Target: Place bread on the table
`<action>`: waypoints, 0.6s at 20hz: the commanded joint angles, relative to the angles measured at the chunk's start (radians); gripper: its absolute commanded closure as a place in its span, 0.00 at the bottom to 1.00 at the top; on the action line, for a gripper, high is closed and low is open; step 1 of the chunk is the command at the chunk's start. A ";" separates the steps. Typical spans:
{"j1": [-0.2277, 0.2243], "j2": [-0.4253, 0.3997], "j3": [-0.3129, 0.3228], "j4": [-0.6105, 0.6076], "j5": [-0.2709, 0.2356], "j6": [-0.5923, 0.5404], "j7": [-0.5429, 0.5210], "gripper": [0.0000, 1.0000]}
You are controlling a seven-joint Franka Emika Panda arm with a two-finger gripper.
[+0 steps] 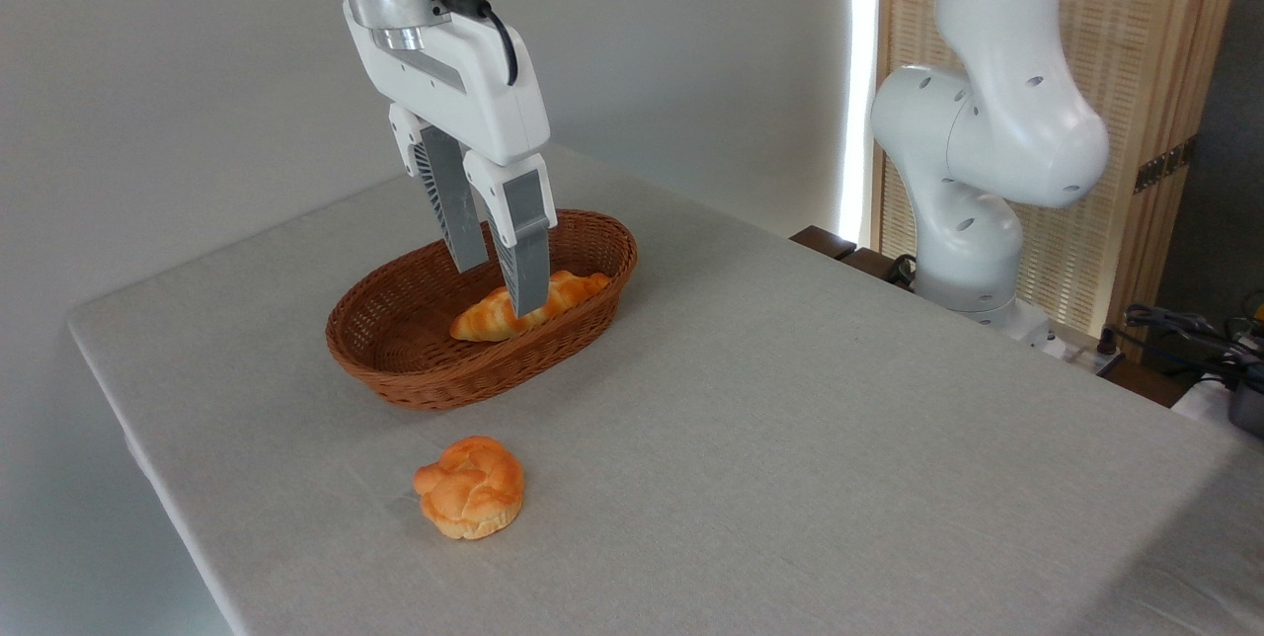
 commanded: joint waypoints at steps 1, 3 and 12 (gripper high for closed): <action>0.011 0.010 0.024 0.034 0.006 -0.020 0.010 0.00; 0.012 0.010 0.029 0.046 0.005 -0.022 0.024 0.00; 0.011 0.010 0.031 0.048 0.006 -0.022 0.030 0.00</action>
